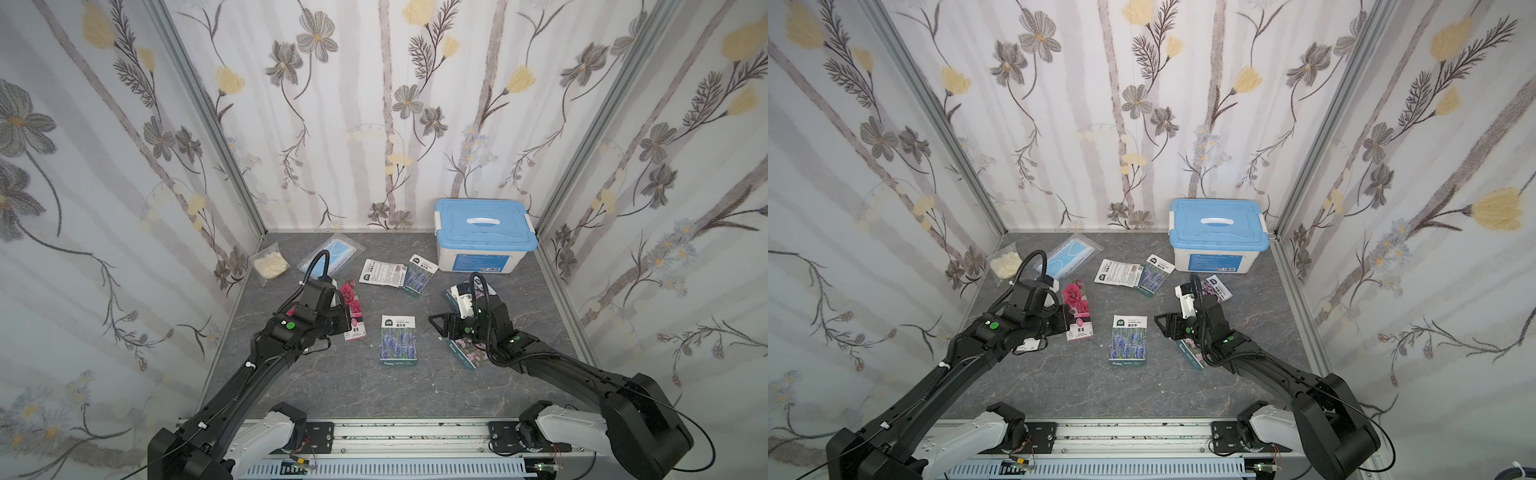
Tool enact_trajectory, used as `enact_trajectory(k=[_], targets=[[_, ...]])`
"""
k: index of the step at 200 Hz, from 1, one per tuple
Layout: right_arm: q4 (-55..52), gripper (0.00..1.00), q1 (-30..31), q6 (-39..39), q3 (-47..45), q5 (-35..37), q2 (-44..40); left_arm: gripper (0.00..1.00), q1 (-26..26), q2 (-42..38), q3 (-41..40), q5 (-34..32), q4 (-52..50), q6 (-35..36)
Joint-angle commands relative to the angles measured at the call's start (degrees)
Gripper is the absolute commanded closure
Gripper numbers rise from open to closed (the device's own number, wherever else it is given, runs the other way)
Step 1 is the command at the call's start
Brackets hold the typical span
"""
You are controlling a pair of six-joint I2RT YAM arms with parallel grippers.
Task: Arrange the seed packets in a row
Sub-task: Place the seed packet at the center of the board.
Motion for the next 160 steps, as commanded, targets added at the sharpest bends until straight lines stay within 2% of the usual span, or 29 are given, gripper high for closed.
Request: enact_trajectory(k=[1,25,61,113,151,160], targets=[[3.00,0.35,0.83,0.39,0.08,-0.45,0.94,1.00,1.56,1.22,-1.99,1.33,-5.04,2.52],[3.90,0.35,1.44,0.36,0.39,-0.48,2.06,1.00,2.38,5.72,-4.14,2.78,-1.64,2.48],[5.27,0.35,1.66,0.05,0.33,-1.13,3.86,1.00,2.71,13.36,-2.05,0.30,-0.10,3.10],[7.00,0.34,1.69,-0.74,0.30,-1.87,6.18,1.00,2.72,27.68,5.95,-4.17,-4.37,8.27],[7.11,0.33,1.57,-1.79,0.04,-1.51,6.82,1.00,2.72,32.45,9.25,-7.48,-8.62,11.27],[7.36,0.32,1.53,-1.88,0.17,-1.68,7.19,0.90,2.72,32.88,9.75,-8.34,-9.59,11.82]])
